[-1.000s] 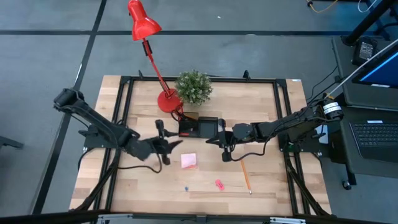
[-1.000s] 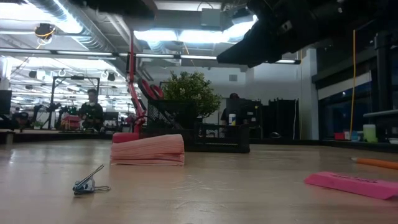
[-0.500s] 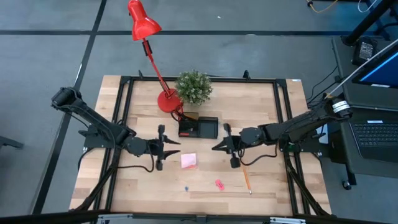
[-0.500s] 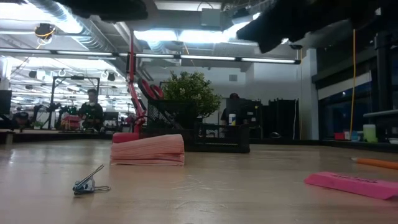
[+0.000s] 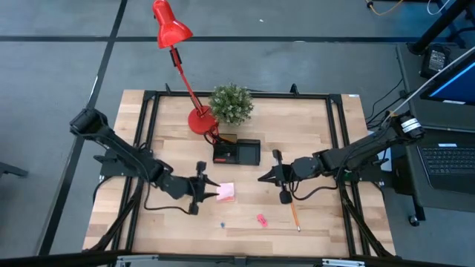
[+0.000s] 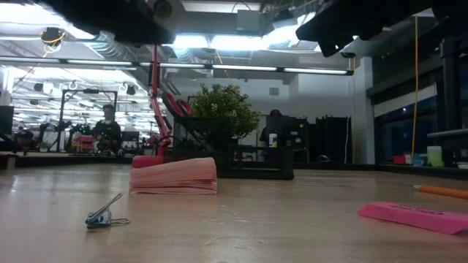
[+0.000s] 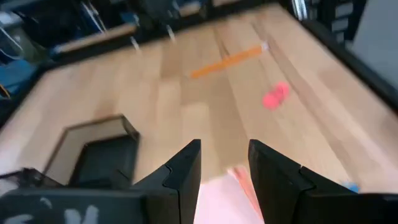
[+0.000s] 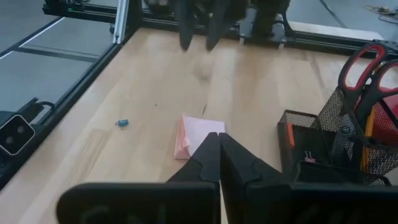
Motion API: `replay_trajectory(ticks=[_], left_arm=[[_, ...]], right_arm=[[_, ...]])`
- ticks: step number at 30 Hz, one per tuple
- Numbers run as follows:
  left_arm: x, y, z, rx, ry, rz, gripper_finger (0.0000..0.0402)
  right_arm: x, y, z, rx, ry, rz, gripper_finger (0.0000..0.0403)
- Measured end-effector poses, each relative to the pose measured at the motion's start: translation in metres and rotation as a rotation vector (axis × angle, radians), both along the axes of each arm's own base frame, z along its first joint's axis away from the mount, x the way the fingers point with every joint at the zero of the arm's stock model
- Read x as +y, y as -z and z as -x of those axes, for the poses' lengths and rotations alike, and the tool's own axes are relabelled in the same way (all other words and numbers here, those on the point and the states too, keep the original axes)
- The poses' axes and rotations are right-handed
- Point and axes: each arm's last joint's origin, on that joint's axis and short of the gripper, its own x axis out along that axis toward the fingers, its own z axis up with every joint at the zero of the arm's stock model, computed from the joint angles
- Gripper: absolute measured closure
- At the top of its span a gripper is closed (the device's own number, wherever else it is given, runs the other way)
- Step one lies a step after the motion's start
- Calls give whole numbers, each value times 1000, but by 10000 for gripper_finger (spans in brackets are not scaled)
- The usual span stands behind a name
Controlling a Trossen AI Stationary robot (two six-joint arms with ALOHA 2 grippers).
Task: Pick and place office supplies into organizer
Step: Put the pink notepad into the black desk organizer
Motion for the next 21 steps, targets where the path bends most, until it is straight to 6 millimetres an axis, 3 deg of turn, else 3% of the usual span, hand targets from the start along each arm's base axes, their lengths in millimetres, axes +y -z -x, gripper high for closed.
replay_trajectory(ticks=[14, 21], left_arm=[[-24, 23, -34, 225, -28, -3, 274], [-32, 24, -55, 380, -130, 23, 261]], right_arm=[[0, 1, 0, 8, 6, -14, 400], [0, 2, 1, 22, 5, -10, 400]])
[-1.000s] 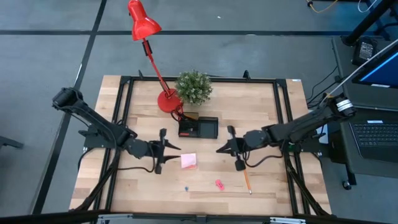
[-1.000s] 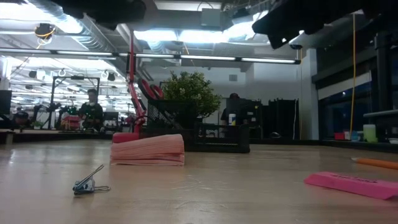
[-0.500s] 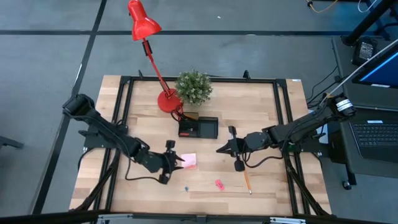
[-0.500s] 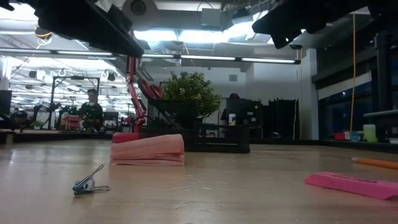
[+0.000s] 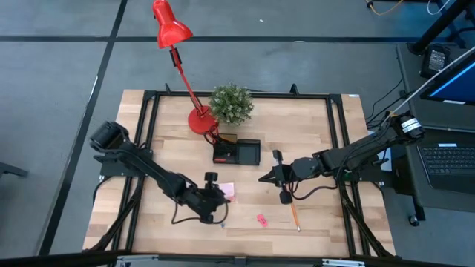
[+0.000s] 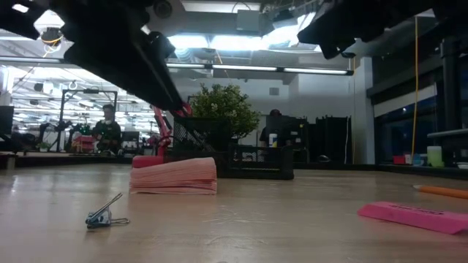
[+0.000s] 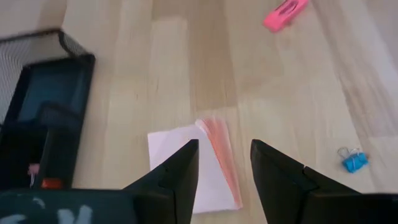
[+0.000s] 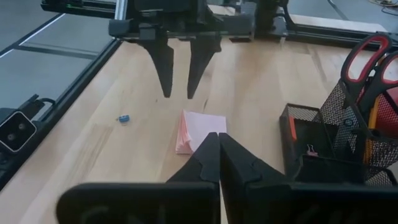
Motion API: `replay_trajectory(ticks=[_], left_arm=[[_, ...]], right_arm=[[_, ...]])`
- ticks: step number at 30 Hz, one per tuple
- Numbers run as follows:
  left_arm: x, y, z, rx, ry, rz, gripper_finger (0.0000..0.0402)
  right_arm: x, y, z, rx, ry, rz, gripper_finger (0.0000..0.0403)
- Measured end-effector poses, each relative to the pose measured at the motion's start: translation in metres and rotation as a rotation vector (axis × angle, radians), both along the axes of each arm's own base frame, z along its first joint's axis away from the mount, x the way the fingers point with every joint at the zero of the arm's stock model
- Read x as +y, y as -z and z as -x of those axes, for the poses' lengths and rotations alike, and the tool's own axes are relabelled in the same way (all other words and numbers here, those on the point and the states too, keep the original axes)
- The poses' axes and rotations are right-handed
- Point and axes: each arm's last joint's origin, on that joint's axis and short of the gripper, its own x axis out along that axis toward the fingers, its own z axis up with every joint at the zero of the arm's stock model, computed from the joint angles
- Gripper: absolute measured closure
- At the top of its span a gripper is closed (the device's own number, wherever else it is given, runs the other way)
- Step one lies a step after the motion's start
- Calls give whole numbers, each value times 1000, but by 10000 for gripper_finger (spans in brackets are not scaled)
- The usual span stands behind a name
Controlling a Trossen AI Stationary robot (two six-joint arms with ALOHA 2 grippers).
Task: Pick and place office supplies into organizer
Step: Put the pink notepad into the black desk organizer
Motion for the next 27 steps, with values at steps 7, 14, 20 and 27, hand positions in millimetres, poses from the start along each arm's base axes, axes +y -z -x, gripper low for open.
replay_trajectory(ticks=[7, 14, 20, 27], left_arm=[[-6, -8, -11, 7, -78, 59, 226], [-5, 18, -19, 79, -112, 82, 217], [-1, 35, -27, 121, -146, 127, 219], [9, 36, -32, 121, -174, 140, 219]], right_arm=[[-1, 3, 1, 34, -2, 15, 400], [-1, -2, 1, -21, -29, 82, 400], [-1, -3, 1, -26, -32, 90, 400], [-1, -3, 1, -24, -31, 88, 400]])
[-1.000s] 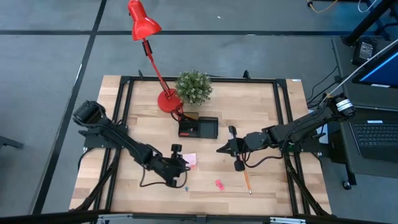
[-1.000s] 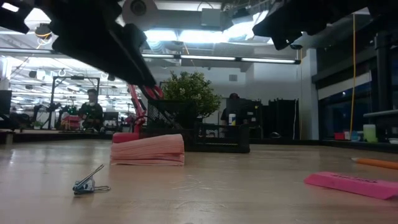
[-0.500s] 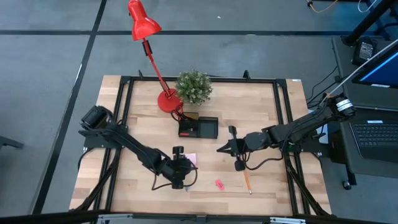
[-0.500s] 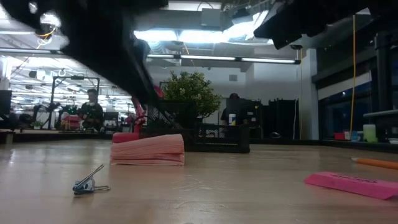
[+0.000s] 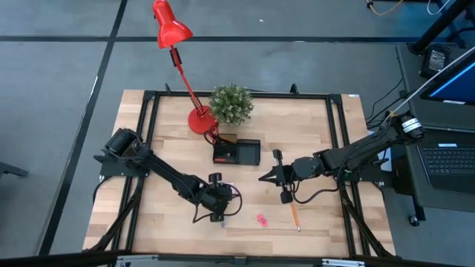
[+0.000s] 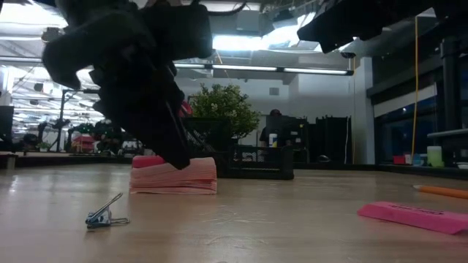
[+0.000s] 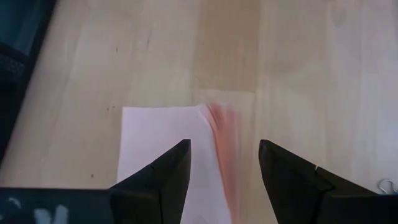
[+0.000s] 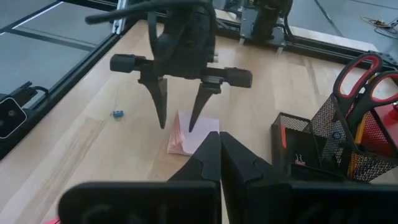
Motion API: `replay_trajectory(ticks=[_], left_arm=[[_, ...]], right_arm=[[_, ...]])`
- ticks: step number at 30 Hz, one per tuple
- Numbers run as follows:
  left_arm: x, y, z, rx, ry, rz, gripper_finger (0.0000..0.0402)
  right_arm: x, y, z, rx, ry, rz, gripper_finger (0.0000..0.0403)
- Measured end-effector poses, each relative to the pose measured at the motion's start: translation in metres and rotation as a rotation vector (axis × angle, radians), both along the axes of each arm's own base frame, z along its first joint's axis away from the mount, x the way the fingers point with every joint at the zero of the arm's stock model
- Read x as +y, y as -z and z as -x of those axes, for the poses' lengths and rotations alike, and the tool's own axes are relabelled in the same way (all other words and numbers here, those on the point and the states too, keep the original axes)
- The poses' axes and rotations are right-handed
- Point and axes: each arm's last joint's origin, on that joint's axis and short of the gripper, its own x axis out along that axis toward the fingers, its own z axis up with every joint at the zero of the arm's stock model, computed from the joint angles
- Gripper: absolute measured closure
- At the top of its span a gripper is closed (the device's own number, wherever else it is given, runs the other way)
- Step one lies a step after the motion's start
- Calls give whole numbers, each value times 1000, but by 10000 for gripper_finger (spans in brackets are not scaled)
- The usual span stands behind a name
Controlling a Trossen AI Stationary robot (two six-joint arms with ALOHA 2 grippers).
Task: Pick and place office supplies into organizer
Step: Put the pink notepad into the black desk organizer
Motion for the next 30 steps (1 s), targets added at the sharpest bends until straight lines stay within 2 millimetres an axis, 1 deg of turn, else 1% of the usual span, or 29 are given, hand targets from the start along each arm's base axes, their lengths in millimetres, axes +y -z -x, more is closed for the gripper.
replay_trajectory(ticks=[3, 8, 19, 30], left_arm=[[3, 0, -1, 8, -7, 2, 219], [3, 1, -1, 13, -1, 2, 219], [6, 17, -1, 64, 9, -90, 220], [8, 15, 1, 63, -11, -138, 220]], right_arm=[[0, 0, 0, 1, 0, 1, 400], [0, 1, 0, 9, 0, 4, 400], [0, 1, 0, 9, 0, 4, 400], [0, 1, 0, 11, 7, -9, 400]])
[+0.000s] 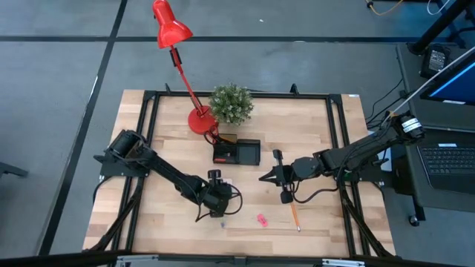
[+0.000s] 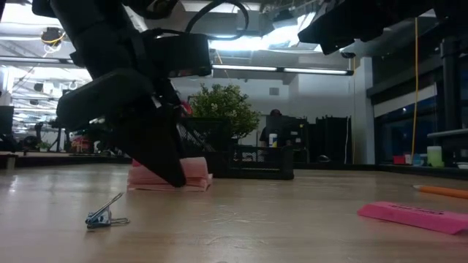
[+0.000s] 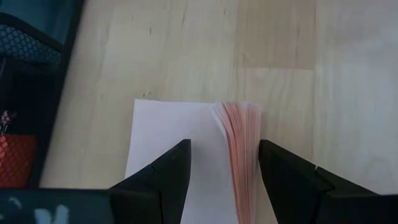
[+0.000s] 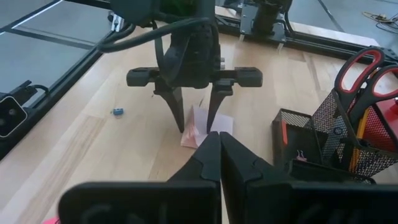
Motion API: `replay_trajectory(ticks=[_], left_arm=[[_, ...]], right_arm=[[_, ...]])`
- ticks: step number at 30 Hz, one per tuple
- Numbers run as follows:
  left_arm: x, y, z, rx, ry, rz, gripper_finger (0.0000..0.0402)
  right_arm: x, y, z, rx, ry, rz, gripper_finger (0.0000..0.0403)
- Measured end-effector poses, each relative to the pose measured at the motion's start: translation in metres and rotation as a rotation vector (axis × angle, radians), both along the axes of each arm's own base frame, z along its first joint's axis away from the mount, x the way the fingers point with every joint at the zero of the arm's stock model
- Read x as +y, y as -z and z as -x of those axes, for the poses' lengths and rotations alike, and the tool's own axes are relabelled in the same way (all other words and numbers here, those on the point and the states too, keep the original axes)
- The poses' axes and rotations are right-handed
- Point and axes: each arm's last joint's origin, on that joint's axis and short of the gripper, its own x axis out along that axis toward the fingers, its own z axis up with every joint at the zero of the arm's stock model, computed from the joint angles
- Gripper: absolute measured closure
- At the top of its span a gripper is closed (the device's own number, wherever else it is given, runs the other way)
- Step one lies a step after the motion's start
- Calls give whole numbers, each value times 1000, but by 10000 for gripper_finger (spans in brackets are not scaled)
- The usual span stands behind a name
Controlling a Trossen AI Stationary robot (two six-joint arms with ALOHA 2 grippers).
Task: Pick and place office supplies into organizer
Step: Put the pink notepad into the black desk organizer
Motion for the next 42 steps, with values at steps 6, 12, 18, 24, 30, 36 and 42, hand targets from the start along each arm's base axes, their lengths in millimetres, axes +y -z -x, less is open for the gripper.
replay_trajectory(ticks=[6, 12, 18, 24, 30, 36, 42], left_arm=[[1, 0, 1, 0, -7, -19, 220], [1, 0, 0, 1, -3, -22, 246], [2, 0, 0, 6, -6, -25, 292], [3, 0, 0, 14, 6, -36, 359], [4, 0, 1, 24, 13, -47, 397], [4, 0, 1, 26, 20, -52, 399], [-1, -13, -5, 34, 64, -76, 399]], right_arm=[[0, 0, 0, 0, 2, -4, 400], [0, 0, 0, 1, 2, -4, 400], [0, 0, 0, 1, 2, -4, 400], [0, 0, 0, 1, 2, -4, 400], [0, 0, 0, 1, 2, -4, 400], [0, 0, 0, 1, 2, -4, 400], [0, 0, 0, 1, 2, -4, 400]])
